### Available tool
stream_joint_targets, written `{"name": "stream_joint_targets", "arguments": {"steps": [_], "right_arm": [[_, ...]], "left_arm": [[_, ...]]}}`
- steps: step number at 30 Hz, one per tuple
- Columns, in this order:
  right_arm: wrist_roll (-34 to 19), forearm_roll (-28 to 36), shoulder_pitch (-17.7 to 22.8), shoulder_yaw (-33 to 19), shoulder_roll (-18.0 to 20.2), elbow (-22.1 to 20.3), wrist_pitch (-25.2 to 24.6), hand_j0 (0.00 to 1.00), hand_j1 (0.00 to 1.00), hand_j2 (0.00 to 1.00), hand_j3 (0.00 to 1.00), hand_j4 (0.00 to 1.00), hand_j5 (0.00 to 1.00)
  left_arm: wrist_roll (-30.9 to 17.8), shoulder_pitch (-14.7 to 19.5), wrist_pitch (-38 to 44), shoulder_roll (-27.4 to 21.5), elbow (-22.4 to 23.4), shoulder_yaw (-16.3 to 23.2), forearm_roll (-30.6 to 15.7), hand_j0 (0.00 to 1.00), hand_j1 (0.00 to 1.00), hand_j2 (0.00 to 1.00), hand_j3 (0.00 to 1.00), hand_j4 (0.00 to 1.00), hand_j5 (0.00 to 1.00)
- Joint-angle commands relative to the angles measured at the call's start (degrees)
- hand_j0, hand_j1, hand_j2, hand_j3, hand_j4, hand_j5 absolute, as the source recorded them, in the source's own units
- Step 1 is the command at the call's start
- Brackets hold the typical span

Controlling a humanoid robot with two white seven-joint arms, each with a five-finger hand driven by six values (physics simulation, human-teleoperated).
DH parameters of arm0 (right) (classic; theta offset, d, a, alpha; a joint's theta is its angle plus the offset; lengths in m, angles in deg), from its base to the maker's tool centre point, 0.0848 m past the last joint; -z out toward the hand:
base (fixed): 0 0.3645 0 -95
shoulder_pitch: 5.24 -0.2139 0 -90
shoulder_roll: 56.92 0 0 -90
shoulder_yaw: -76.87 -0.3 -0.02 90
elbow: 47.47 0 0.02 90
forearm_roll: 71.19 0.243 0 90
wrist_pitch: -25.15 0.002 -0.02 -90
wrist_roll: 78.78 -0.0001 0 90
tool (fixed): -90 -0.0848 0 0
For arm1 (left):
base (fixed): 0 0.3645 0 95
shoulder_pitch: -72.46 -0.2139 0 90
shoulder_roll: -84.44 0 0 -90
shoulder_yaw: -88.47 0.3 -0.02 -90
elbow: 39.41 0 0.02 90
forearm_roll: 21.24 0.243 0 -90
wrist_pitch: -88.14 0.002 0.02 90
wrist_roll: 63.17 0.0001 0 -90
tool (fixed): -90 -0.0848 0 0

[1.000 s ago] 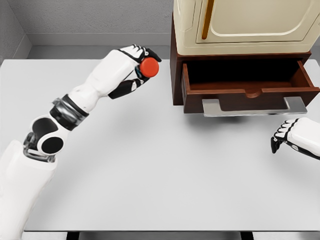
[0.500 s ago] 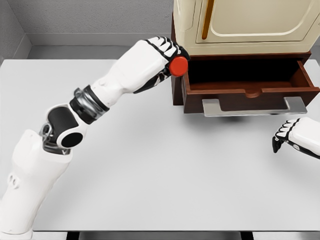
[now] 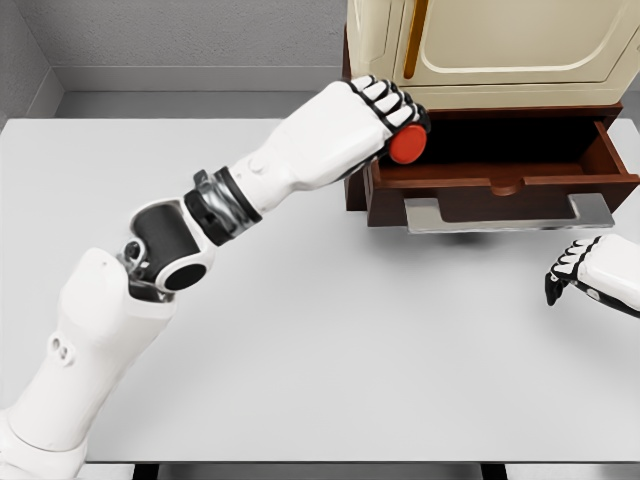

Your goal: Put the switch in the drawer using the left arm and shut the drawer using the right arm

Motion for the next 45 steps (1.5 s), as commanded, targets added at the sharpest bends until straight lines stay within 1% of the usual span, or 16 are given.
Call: {"name": "stream_joint_targets", "arguments": {"steps": [1,4,8,9,12,14,15,17,20,25,29,34,36,45], "right_arm": [[0.02,0.35,0.00,-0.03,0.12,-0.04,0.03,0.27,0.27,0.27,0.27,0.27,0.27],[0.02,0.35,0.00,-0.03,0.12,0.05,0.03,0.26,0.26,0.26,0.26,0.26,0.26],[0.02,0.35,0.00,-0.03,0.12,0.13,0.03,0.27,0.27,0.27,0.27,0.27,0.27],[0.02,0.35,0.00,-0.03,0.12,0.22,0.03,0.27,0.27,0.27,0.27,0.27,0.27],[0.02,0.35,0.00,-0.03,0.12,0.22,0.03,0.26,0.26,0.26,0.26,0.26,0.26],[0.02,0.35,0.00,-0.03,0.12,0.13,0.03,0.27,0.27,0.27,0.27,0.27,0.27],[0.02,0.35,0.00,-0.03,0.12,0.13,0.03,0.26,0.26,0.26,0.26,0.26,0.26],[0.02,0.35,0.00,-0.03,0.12,0.13,0.03,0.26,0.26,0.26,0.26,0.26,0.26],[0.02,0.44,0.00,-0.03,0.12,0.14,0.03,0.27,0.27,0.27,0.27,0.27,0.27],[0.02,0.44,0.00,-0.03,0.12,0.13,0.03,0.26,0.26,0.26,0.26,0.26,0.26],[0.02,0.44,0.00,-0.03,0.12,0.13,0.03,0.26,0.26,0.26,0.26,0.26,0.26],[0.02,0.44,0.00,-0.03,0.12,0.13,0.03,0.26,0.26,0.26,0.26,0.26,0.26],[0.02,0.44,0.00,-0.03,0.12,0.05,0.03,0.26,0.26,0.26,0.26,0.26,0.26],[0.02,0.44,-0.09,-0.03,0.12,0.05,0.03,0.26,0.26,0.26,0.26,0.26,0.26]], "left_arm": [[0.09,0.09,0.02,0.88,0.40,0.99,1.22,0.28,0.28,0.28,0.28,0.28,0.28],[0.09,1.05,0.02,1.75,1.54,1.34,2.28,0.28,0.28,0.28,0.28,0.28,0.28],[0.09,2.46,0.02,2.20,2.94,2.57,2.36,0.28,0.28,0.28,0.28,0.28,0.28],[0.09,2.90,0.11,3.07,3.73,2.83,2.45,0.28,0.28,0.28,0.28,0.28,0.28],[0.09,3.34,0.02,4.13,4.70,2.83,4.12,0.27,0.27,0.27,0.27,0.27,0.27],[0.09,4.31,0.02,4.83,6.02,3.09,4.21,0.27,0.27,0.27,0.27,0.27,0.27],[0.09,5.36,0.02,5.01,7.16,4.06,4.21,0.27,0.27,0.27,0.27,0.27,0.27],[0.09,5.62,0.02,5.27,7.87,4.50,4.21,0.27,0.27,0.27,0.27,0.27,0.27],[0.09,6.77,0.02,6.77,9.71,4.94,5.44,0.27,0.27,0.27,0.27,0.27,0.27],[0.00,7.73,0.02,7.21,11.03,4.94,5.44,0.27,0.27,0.27,0.27,0.27,0.27],[0.00,8.53,0.02,7.82,13.23,4.94,5.79,0.27,0.27,0.27,0.27,0.27,0.27],[0.00,9.32,0.02,9.22,15.07,5.47,6.23,0.28,0.28,0.28,0.28,0.28,0.28],[0.00,10.02,0.02,9.75,16.65,6.26,6.41,0.28,0.28,0.28,0.28,0.28,0.28],[0.09,10.63,-0.06,9.75,18.85,6.35,6.32,0.28,0.28,0.28,0.28,0.28,0.28]]}}
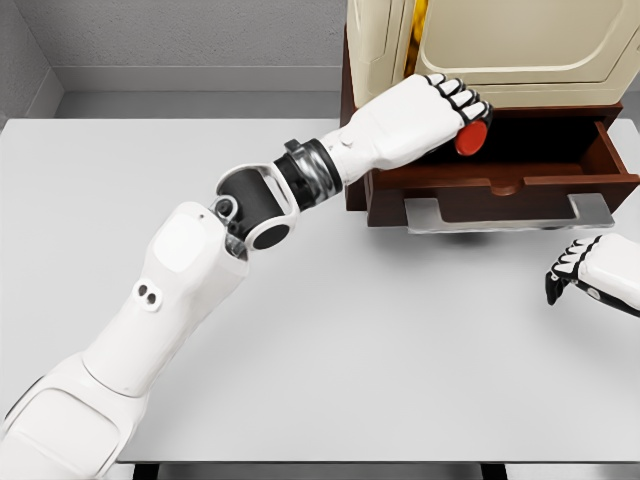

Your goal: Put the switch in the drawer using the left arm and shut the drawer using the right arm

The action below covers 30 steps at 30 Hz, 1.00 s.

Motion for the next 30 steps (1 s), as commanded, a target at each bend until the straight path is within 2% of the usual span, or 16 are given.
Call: {"name": "stream_joint_targets", "arguments": {"steps": [1,5,9,14,17,20,22,30], "right_arm": [[0.02,0.35,0.00,-0.03,0.12,0.04,0.03,0.26,0.26,0.26,0.26,0.26,0.26],[0.02,0.35,0.00,-0.03,0.12,0.04,0.03,0.26,0.26,0.26,0.26,0.26,0.26],[0.02,0.35,0.00,-0.03,0.12,0.04,0.03,0.26,0.26,0.26,0.26,0.26,0.26],[0.02,0.35,-0.09,-0.03,0.12,0.13,0.03,0.26,0.26,0.26,0.26,0.26,0.26],[-0.07,0.26,-0.70,-0.03,0.12,0.04,0.03,0.26,0.26,0.26,0.26,0.26,0.26],[-0.07,0.26,-0.70,-0.03,0.12,0.04,0.03,0.26,0.26,0.26,0.26,0.26,0.26],[-0.07,0.35,-0.70,-0.03,0.12,0.04,0.03,0.26,0.26,0.26,0.26,0.26,0.26],[0.02,0.26,-0.53,0.06,0.12,0.39,0.03,0.26,0.26,0.26,0.26,0.26,0.26]], "left_arm": [[0.13,0.09,0.07,0.01,0.69,-0.08,-0.20,0.28,0.28,0.28,0.28,0.28,0.28],[0.13,0.53,0.07,0.89,1.48,0.01,-0.20,0.30,0.30,0.30,0.30,0.30,0.30],[0.13,0.53,0.07,1.07,1.49,-0.08,-0.12,0.48,0.48,0.48,0.48,0.48,0.48],[0.13,0.62,0.16,0.98,1.49,-0.25,-0.12,0.56,0.56,0.56,0.56,0.56,0.56],[0.13,0.62,0.16,0.98,1.49,-0.25,-0.03,0.57,0.57,0.57,0.57,0.57,0.57],[0.13,0.53,3.32,0.98,1.22,0.01,-0.03,0.69,0.69,0.69,0.69,0.69,0.69],[0.13,0.53,3.32,0.98,1.13,0.01,-0.03,0.70,0.70,0.70,0.70,0.70,0.70],[0.13,0.44,3.41,1.07,0.87,0.19,0.06,0.82,0.82,0.82,0.82,0.82,0.82]]}}
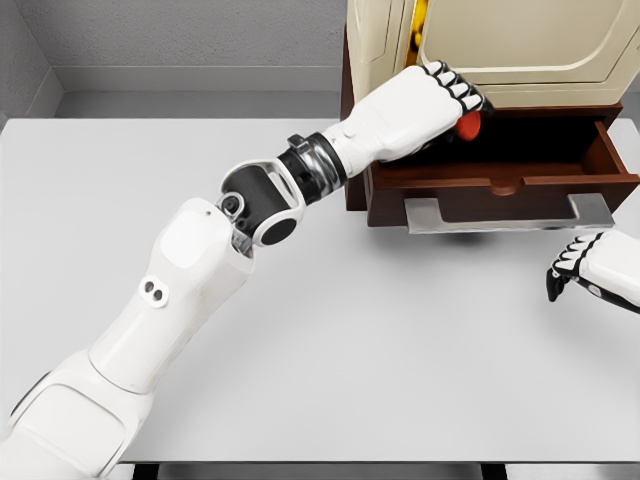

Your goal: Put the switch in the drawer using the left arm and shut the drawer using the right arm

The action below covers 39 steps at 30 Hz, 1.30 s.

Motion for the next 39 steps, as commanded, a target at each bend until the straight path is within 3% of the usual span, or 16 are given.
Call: {"name": "stream_joint_targets", "arguments": {"steps": [1,10,12,15,20,24,27,29,30,33,36,38,39], "right_arm": [[0.03,0.32,0.00,0.00,0.12,0.14,0.03,0.26,0.26,0.26,0.26,0.26,0.26],[0.03,0.23,-0.18,0.00,0.12,0.14,0.03,0.26,0.26,0.26,0.26,0.26,0.26],[0.03,0.32,-0.18,-0.08,0.12,0.41,0.03,0.26,0.26,0.26,0.26,0.26,0.26],[-0.06,0.23,-0.79,-0.08,0.12,0.49,0.03,0.26,0.26,0.26,0.26,0.26,0.26],[-0.06,0.32,-1.67,-0.08,0.12,0.58,0.03,0.27,0.27,0.27,0.27,0.27,0.27],[-0.06,0.32,-1.67,-0.08,0.12,1.02,0.03,0.27,0.27,0.27,0.27,0.27,0.27],[-0.06,0.32,-1.58,-0.08,0.12,1.20,0.03,0.27,0.27,0.27,0.27,0.27,0.27],[-0.06,0.40,-1.58,-0.08,0.12,1.29,0.03,0.27,0.27,0.27,0.27,0.27,0.27],[-0.06,0.40,-1.84,-0.17,0.03,1.73,0.03,0.27,0.27,0.27,0.27,0.27,0.27],[-0.06,0.40,-2.55,-0.08,-0.14,2.17,0.03,0.27,0.27,0.27,0.27,0.27,0.27],[-0.06,0.32,-2.64,-0.08,-0.32,2.25,0.03,0.27,0.27,0.27,0.27,0.27,0.27],[-0.06,0.23,-3.16,-0.08,-0.84,2.25,0.03,0.27,0.27,0.27,0.27,0.27,0.27],[-0.06,0.23,-3.34,-0.08,-0.93,2.43,0.03,0.27,0.27,0.27,0.27,0.27,0.27]], "left_arm": [[0.05,0.00,0.10,0.05,-0.13,0.01,-0.10,0.82,0.82,0.82,0.82,0.82,0.82],[0.22,-0.53,0.10,-0.22,-1.09,0.72,-0.19,0.85,0.85,0.85,0.85,0.85,0.85],[0.22,-0.79,0.10,-0.48,-2.76,0.63,-0.37,0.94,0.94,0.94,0.94,0.94,0.94],[0.22,-1.14,-0.16,-1.44,-6.19,0.28,-0.54,0.94,0.94,0.94,0.94,0.94,0.94],[0.40,-3.78,-0.34,-8.21,-13.48,-0.86,-2.65,0.94,0.94,0.94,0.94,0.94,0.94],[0.57,-6.15,-0.95,-16.12,-19.99,-3.15,-10.03,0.94,0.94,0.94,0.94,0.94,0.94],[0.57,-7.03,-7.10,-19.20,-20.17,-8.25,-14.34,0.94,0.94,0.94,0.94,0.94,0.94],[0.57,-8.17,-13.33,-22.89,-20.17,-11.40,-21.53,0.94,0.94,0.94,0.94,0.94,0.94],[0.57,-10.28,-18.34,-24.29,-20.17,-14.75,-25.76,0.94,0.94,0.94,0.94,0.94,0.94],[0.57,-16.96,-18.55,-29.48,-20.17,-22.48,-39.38,0.94,0.94,0.94,0.94,0.94,0.94],[0.49,-24.69,-18.55,-31.68,-19.73,-31.27,-50.11,0.94,0.94,0.94,0.94,0.94,0.94],[0.40,-29.87,-18.55,-37.21,-18.59,-31.45,-59.06,0.94,0.94,0.94,0.94,0.94,0.94],[0.40,-32.16,-18.55,-39.41,-18.06,-31.28,-60.48,0.94,0.94,0.94,0.94,0.94,0.94]]}}
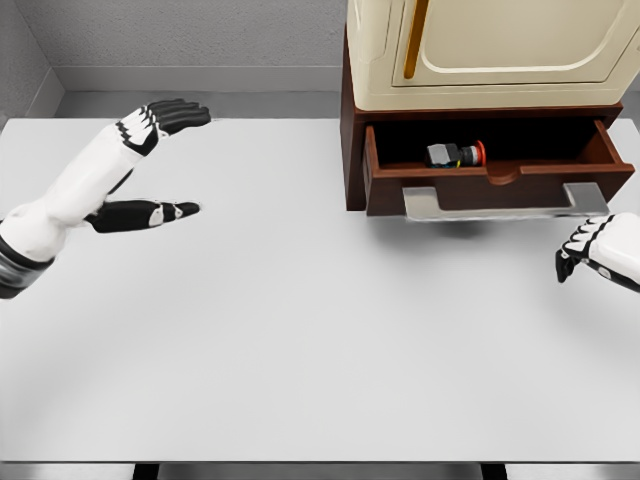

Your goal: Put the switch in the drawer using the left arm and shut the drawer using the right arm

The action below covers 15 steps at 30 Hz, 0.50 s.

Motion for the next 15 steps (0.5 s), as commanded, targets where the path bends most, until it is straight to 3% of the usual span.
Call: {"name": "stream_joint_targets", "arguments": {"steps": [1,4,7,15], "right_arm": [[0.42,1.37,0.01,-0.24,-0.21,0.16,0.11,0.27,0.27,0.27,0.27,0.27,0.27],[0.34,1.28,-0.43,-0.16,-0.48,0.07,0.11,0.27,0.27,0.27,0.27,0.27,0.27],[0.42,1.28,-0.43,-0.16,-0.65,-0.10,0.11,0.27,0.27,0.27,0.27,0.27,0.27],[0.42,1.54,-2.54,-0.07,-2.15,0.25,0.11,0.27,0.27,0.27,0.27,0.27,0.27]], "left_arm": [[-0.34,-0.18,-0.27,-5.10,2.08,-2.11,-7.03,1.00,1.00,1.00,1.00,1.00,1.00],[-0.60,-0.88,-0.27,-2.47,11.22,-2.47,-2.89,1.00,1.00,1.00,1.00,1.00,1.00],[-4.91,-2.12,-0.27,-1.15,20.10,-2.03,-2.19,1.00,1.00,1.00,1.00,1.00,1.00],[-6.58,-3.52,-0.27,-0.44,21.51,-2.29,-2.54,1.00,1.00,1.00,1.00,1.00,1.00]]}}
